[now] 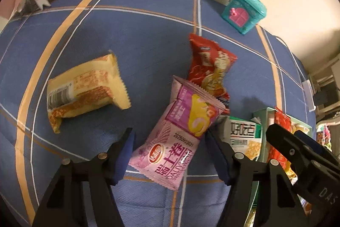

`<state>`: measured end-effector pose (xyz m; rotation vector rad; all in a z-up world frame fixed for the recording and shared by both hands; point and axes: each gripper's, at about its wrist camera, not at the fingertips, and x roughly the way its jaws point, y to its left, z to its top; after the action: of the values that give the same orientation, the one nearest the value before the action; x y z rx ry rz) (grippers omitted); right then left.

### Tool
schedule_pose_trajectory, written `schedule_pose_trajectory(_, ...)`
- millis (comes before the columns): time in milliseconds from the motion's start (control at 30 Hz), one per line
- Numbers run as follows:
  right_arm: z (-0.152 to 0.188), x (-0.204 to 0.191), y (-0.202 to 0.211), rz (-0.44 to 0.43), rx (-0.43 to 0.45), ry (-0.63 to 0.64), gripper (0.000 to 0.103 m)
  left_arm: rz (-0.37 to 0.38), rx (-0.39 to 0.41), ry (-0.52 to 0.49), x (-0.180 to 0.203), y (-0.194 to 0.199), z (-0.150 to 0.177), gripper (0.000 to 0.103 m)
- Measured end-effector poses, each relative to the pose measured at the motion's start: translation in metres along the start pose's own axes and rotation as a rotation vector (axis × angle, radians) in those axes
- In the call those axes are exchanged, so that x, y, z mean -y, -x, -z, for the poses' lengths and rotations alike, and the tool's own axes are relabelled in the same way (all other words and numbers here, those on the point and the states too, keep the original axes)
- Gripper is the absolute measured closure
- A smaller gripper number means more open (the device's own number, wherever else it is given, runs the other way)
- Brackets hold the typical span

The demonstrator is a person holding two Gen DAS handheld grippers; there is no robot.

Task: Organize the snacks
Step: 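Lower the left gripper to the pink roll pack while the right approaches the biscuit pack, then grasp the pink roll pack with the left gripper while the right grasps the green-white biscuit pack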

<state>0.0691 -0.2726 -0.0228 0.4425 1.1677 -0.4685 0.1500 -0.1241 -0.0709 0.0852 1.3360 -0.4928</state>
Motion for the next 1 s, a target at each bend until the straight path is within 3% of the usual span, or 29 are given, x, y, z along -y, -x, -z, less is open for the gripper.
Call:
schedule_pose_trajectory(467, 0.010, -0.034, -0.007, -0.153, -0.033, 0.087, 0.031, -0.003, 0.017, 0.125, -0.041, 0.013, 0.000, 0.034)
schedule_pose_trajectory(1000, 0.010, -0.035, -0.026, -0.109, -0.030, 0.096, 0.032, -0.012, 0.029, 0.133, -0.042, 0.017, 0.002, 0.034)
